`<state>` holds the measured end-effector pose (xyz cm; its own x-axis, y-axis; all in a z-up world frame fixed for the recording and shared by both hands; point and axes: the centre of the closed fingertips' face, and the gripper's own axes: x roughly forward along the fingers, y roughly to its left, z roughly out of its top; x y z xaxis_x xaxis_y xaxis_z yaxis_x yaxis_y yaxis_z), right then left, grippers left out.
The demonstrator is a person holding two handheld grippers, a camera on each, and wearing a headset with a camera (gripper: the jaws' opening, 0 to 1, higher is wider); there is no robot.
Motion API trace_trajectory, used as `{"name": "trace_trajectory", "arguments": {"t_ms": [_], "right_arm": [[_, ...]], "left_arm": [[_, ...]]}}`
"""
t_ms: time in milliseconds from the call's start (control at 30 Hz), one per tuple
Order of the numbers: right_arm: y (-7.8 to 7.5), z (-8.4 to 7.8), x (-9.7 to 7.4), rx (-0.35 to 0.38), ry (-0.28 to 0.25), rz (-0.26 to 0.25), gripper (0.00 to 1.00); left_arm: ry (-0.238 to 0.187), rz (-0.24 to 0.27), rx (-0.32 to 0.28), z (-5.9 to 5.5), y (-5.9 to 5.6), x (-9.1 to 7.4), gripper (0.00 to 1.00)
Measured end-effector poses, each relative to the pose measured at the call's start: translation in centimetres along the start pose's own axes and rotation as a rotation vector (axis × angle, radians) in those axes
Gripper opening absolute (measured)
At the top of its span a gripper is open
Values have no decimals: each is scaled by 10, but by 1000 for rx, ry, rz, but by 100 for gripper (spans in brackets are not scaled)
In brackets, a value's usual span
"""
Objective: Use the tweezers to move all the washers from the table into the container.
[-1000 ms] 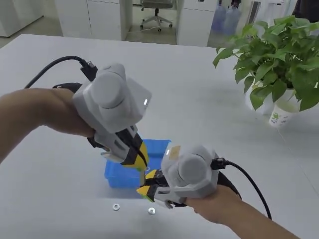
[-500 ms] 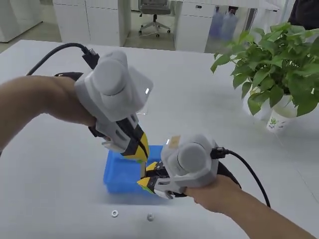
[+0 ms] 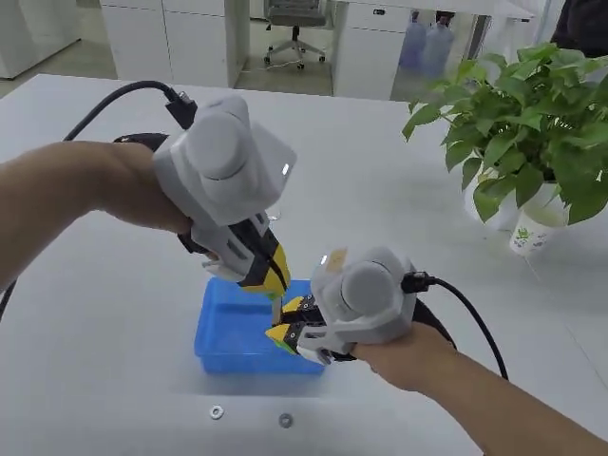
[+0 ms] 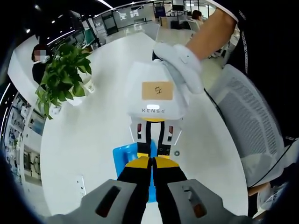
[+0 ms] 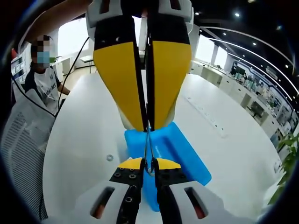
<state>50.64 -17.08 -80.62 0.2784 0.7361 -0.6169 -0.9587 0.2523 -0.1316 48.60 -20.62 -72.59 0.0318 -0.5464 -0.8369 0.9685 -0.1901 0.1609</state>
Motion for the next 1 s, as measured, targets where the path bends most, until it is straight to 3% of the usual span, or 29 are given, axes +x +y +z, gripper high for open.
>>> {"name": "trace_trajectory", "arguments": {"t_ms": [433,1000], "right_arm": [[-13,-20,11,30,19,4,11],[-23,-39,28,77,67,25,11]], "left_arm": [[9,-7,-5,-11,15,21,5],[20,-34,-24,-26,24,42,5]]}}
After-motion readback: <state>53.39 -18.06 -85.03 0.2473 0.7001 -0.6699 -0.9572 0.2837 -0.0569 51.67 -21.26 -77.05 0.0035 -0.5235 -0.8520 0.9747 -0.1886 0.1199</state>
